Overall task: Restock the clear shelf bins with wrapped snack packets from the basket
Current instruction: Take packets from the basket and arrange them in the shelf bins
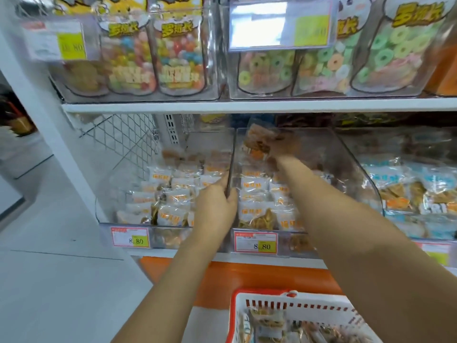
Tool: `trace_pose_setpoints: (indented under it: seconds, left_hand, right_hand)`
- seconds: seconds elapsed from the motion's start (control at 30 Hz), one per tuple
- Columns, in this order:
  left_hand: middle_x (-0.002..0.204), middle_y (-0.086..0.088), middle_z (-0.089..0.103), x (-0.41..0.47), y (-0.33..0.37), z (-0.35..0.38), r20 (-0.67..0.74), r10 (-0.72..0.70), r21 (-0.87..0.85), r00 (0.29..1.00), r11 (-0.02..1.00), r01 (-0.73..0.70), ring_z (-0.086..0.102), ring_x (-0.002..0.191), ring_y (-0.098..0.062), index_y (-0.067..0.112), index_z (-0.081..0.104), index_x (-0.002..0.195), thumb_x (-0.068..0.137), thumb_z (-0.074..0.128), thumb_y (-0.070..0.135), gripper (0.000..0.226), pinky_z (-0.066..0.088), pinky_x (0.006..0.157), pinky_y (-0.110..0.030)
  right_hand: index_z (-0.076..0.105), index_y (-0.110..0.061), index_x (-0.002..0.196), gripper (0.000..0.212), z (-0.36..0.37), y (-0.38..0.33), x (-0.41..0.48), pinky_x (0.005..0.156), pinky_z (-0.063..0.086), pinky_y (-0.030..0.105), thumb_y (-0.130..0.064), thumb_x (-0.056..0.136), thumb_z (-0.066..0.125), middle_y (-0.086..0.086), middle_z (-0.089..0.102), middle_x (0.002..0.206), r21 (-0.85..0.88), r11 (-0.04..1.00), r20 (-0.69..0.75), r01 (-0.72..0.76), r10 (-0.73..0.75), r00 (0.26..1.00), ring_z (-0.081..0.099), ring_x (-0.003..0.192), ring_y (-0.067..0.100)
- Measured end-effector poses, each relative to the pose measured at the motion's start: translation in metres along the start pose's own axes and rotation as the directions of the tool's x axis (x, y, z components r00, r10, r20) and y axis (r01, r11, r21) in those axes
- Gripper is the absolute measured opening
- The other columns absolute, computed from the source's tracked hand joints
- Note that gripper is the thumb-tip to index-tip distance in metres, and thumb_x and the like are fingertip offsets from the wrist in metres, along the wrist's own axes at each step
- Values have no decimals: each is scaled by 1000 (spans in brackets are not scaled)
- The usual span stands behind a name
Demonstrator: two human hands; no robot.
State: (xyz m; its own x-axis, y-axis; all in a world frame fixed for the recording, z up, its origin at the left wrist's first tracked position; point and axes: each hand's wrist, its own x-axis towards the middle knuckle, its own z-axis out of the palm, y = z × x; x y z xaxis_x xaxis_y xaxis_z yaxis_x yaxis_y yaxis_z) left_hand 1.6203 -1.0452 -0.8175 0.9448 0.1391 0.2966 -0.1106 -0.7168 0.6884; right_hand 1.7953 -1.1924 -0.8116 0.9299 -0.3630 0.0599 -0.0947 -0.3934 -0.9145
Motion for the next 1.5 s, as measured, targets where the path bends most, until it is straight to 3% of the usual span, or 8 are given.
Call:
trace_pose_setpoints:
  seconds: [0.43, 0.6, 0.73, 0.83, 0.93, 1.07, 1.33, 1.5]
  left_hand:
    - [92, 0, 64, -27, -1, 0, -47, 120, -15, 992, 993, -121, 50, 69, -9, 22, 39, 144, 99, 45, 17, 46, 34, 56, -13]
    - [131, 0, 53, -72, -6, 1, -198, 187, -150, 962, 964, -218, 50, 121, -12, 15, 46, 139, 99, 45, 21, 40, 38, 101, -18]
    - [87, 9, 58, -123, -18, 5, -247, 205, -189, 947, 948, -255, 55, 81, -5, 14, 61, 91, 98, 45, 27, 21, 42, 70, -13]
    - [65, 1, 58, -153, -42, 24, 86, 60, -4, 994, 998, -60, 51, 58, -11, 13, 60, 74, 98, 49, 26, 29, 41, 57, -29]
    - [99, -2, 64, -183, -71, 38, 422, -169, 240, 891, 968, 70, 61, 88, -19, 15, 65, 102, 96, 50, 23, 18, 48, 77, -30]
    - [130, -15, 53, -221, -83, 43, 613, -231, 352, 755, 936, 0, 50, 119, -28, 8, 44, 137, 95, 47, 11, 42, 40, 95, -29]
    - [127, -19, 55, -228, -98, 58, 599, -272, 409, 753, 912, 5, 55, 113, -30, 6, 34, 144, 91, 43, -6, 55, 46, 91, -34]
    - [149, -13, 36, -226, -93, 72, 575, -211, 425, 791, 903, -68, 35, 137, -25, 8, 44, 141, 89, 47, -5, 53, 35, 108, -32]
  right_hand:
    - [58, -15, 128, 35, -46, -2, -52, 93, 45, 26, -11, 95, 51, 8, 60, 127, -152, 955, 340, 253, -190, 921, 56, 117, 25]
    - [65, -15, 79, 19, -99, 2, -143, 61, 41, 13, -30, 91, 63, -5, 62, 72, -2, 890, 115, 455, -452, 885, 54, 66, 5]
    - [40, -22, 55, 43, -121, 55, -233, 52, 30, 20, -35, 92, 58, -6, 38, 50, 36, 757, 183, 652, -647, 741, 36, 50, 8]
    - [41, -24, 58, 42, -100, 135, -264, 50, 29, 19, -41, 92, 58, -8, 43, 52, -228, 774, 521, 590, -415, 746, 40, 49, 6]
    - [61, -15, 106, 34, -73, 219, -282, 73, 44, 24, -44, 89, 59, 1, 64, 99, -528, 726, 667, 440, 35, 744, 62, 92, 17]
    - [-9, -20, 153, 112, -61, 306, -324, 116, 22, 47, -55, 79, 67, 11, 0, 159, -713, 663, 634, 228, 471, 614, 9, 146, 34]
    - [37, -24, 141, 68, -71, 323, -356, 84, 49, 23, -35, 83, 70, 2, 56, 122, -654, 736, 625, 173, 397, 672, 57, 108, 21]
    - [46, -37, 75, 26, -85, 313, -351, 59, 37, 7, -36, 81, 72, -14, 50, 79, -532, 846, 645, -33, 430, 631, 57, 86, 10]
